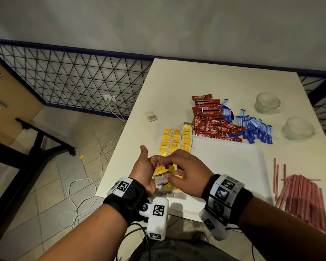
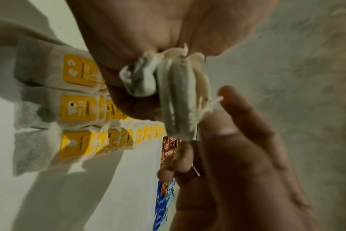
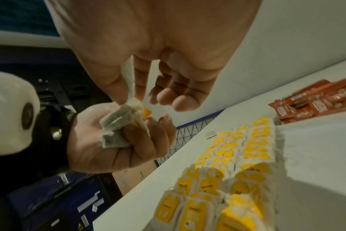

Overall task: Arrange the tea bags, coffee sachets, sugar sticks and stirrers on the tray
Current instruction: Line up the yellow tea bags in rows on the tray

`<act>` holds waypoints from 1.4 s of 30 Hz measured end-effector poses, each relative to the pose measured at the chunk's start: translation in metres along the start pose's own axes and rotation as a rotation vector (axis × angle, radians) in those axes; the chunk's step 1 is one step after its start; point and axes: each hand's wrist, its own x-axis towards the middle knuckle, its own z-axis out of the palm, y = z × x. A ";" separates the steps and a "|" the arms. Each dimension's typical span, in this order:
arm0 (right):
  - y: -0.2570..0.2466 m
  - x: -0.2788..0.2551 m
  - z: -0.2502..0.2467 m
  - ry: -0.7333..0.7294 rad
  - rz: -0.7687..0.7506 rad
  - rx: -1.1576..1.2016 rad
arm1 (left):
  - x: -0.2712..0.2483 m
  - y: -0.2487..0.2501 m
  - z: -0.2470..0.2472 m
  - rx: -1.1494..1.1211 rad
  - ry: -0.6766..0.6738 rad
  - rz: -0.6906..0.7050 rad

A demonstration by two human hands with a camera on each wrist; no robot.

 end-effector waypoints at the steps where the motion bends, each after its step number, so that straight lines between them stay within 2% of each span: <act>1: 0.002 0.000 0.000 -0.020 -0.004 -0.035 | 0.000 0.000 0.002 0.035 0.001 0.002; 5: 0.006 0.001 0.001 0.025 0.057 -0.098 | -0.001 -0.003 0.011 0.100 0.014 -0.047; 7: 0.004 0.001 0.000 0.138 0.122 -0.036 | -0.004 -0.003 0.014 0.090 0.010 -0.118; 9: 0.003 0.001 -0.006 0.273 0.232 0.059 | -0.004 -0.002 0.012 0.122 0.021 -0.126; 10: 0.003 0.001 -0.010 0.321 0.293 0.097 | -0.004 -0.002 0.011 0.157 0.057 -0.077; 12: 0.007 0.002 -0.018 0.348 0.382 0.088 | -0.004 -0.001 0.004 0.297 0.143 0.158; 13: 0.008 0.003 -0.021 0.339 0.405 0.064 | -0.006 0.001 0.002 0.386 0.146 0.307; 15: 0.009 0.004 -0.022 0.329 0.437 0.051 | -0.012 0.003 0.003 0.604 0.063 0.523; 16: 0.009 0.005 -0.020 0.329 0.446 0.070 | -0.014 0.003 0.007 0.778 0.032 0.602; 18: 0.006 0.006 -0.014 0.313 0.451 0.110 | -0.014 -0.001 0.012 1.130 0.055 0.742; 21: -0.001 0.005 -0.008 0.282 0.436 0.143 | -0.012 -0.005 0.014 1.213 0.088 0.868; 23: 0.000 0.002 -0.008 0.282 0.425 0.157 | -0.012 -0.006 0.012 1.185 0.093 0.833; 26: 0.006 -0.003 -0.011 0.316 0.412 0.216 | -0.016 -0.004 0.011 0.948 0.035 0.655; 29: 0.009 -0.005 -0.013 0.235 0.403 0.245 | -0.015 -0.004 0.008 0.852 -0.033 0.576; 31: 0.012 -0.007 -0.013 0.207 0.390 0.204 | -0.014 -0.007 0.005 0.897 -0.050 0.539; 34: 0.017 -0.009 -0.013 0.232 0.375 0.210 | -0.012 -0.010 0.001 1.022 -0.016 0.558; 37: 0.024 -0.012 -0.009 0.197 0.398 0.211 | -0.007 -0.013 0.001 0.980 -0.006 0.569; 42: 0.038 -0.018 -0.002 0.113 0.451 0.236 | -0.002 -0.019 -0.006 1.087 -0.007 0.515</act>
